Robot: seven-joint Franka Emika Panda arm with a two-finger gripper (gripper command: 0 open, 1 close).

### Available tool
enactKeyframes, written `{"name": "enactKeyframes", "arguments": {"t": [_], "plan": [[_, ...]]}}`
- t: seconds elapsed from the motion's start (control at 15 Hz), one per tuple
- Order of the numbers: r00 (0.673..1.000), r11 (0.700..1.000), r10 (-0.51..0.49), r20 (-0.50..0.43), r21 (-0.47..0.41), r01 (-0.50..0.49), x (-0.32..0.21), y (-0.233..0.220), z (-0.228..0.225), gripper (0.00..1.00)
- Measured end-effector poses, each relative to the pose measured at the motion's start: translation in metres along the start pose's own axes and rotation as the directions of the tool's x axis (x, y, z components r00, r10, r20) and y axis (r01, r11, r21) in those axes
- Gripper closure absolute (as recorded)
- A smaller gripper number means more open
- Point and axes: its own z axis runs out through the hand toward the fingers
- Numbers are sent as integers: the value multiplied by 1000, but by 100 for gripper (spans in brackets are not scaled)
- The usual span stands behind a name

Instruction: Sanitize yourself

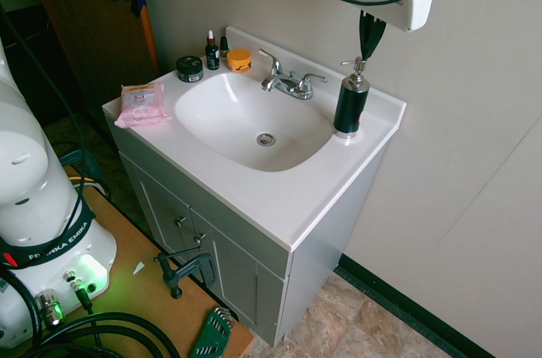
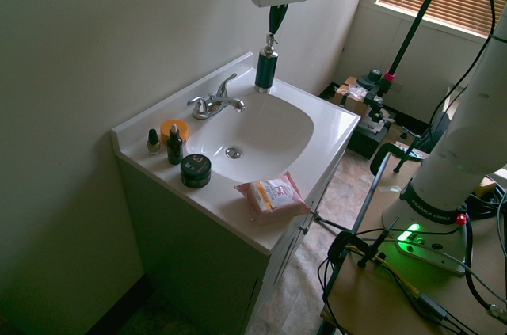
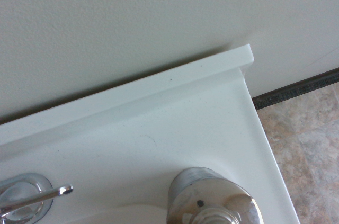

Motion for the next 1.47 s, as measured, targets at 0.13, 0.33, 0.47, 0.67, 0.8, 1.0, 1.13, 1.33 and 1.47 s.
{"name": "enactKeyframes", "arguments": {"t": [0.13, 0.33, 0.47, 0.67, 0.8, 1.0, 1.13, 1.33, 1.47], "plan": [[1000, 1000, -1, 3, -2, 1, -1, -1, 1, 100], [1000, 1000, -5, 12, -10, 5, -4, -1, 7, 100], [1000, 1000, -8, 12, -11, 8, -8, 1, 15, 100], [1000, 1000, -12, 7, -1, 12, -9, 1, 12, 100], [999, 999, -35, -2, 27, 35, -16, -3, -8, 100], [991, 989, -137, 12, 56, 136, -57, -11, -45, 0], [979, 978, -201, 21, 54, 199, -95, -9, -54, 0], [962, 962, -272, 31, 24, 271, -137, 0, -46, 0], [954, 955, -297, 42, 11, 296, -156, 7, -35, 0]]}}
